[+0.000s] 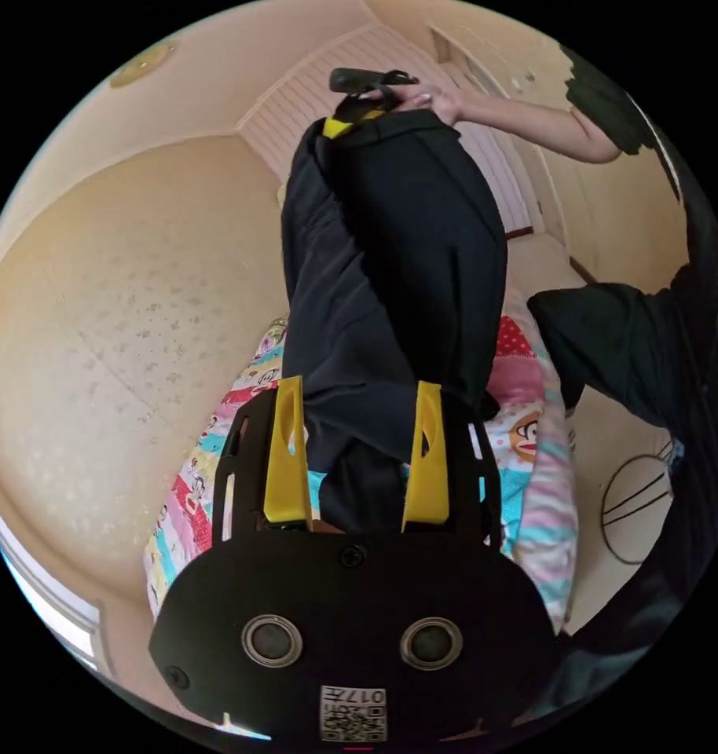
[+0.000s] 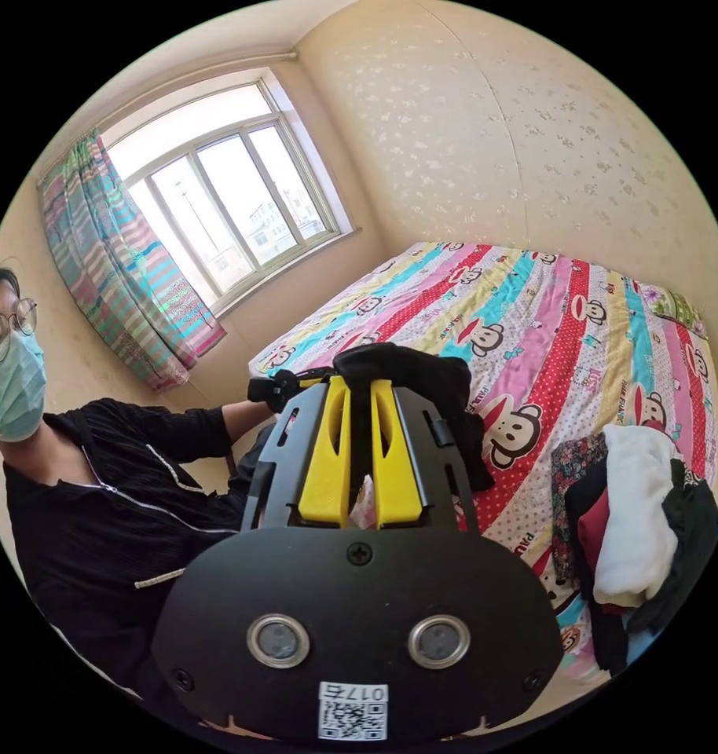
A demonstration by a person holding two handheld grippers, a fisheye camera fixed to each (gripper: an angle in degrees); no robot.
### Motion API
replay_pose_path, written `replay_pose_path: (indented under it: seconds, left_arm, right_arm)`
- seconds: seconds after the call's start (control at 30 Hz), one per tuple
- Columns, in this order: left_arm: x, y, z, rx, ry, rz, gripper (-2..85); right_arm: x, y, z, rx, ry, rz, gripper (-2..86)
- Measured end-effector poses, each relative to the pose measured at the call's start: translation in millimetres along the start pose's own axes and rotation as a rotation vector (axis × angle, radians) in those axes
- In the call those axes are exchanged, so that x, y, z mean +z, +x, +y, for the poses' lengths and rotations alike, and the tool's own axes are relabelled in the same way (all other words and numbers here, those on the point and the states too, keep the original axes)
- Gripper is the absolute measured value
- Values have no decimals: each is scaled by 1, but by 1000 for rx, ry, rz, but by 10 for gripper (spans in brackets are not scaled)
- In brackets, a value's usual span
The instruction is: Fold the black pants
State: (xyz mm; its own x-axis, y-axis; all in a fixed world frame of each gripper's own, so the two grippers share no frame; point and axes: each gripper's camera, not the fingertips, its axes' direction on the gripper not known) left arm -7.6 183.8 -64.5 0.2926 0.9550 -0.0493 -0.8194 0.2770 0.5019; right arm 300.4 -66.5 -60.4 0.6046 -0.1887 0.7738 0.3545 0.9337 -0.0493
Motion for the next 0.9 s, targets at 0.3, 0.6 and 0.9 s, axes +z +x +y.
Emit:
replay_pose_path:
  seconds: [0.3, 0.6, 0.9]
  left_arm:
    - [-31, 21, 31, 94, -123, -83, 197]
    - [-18, 56, -33, 192, 62, -407, 178]
    - [-93, -98, -47, -539, 383, -64, 25]
  right_arm:
    - [-33, 15, 10, 25, 41, -95, 45]
    - [-43, -7, 12, -41, 42, -162, 47]
    - [-109, -1, 114, 70, 180, 94, 61]
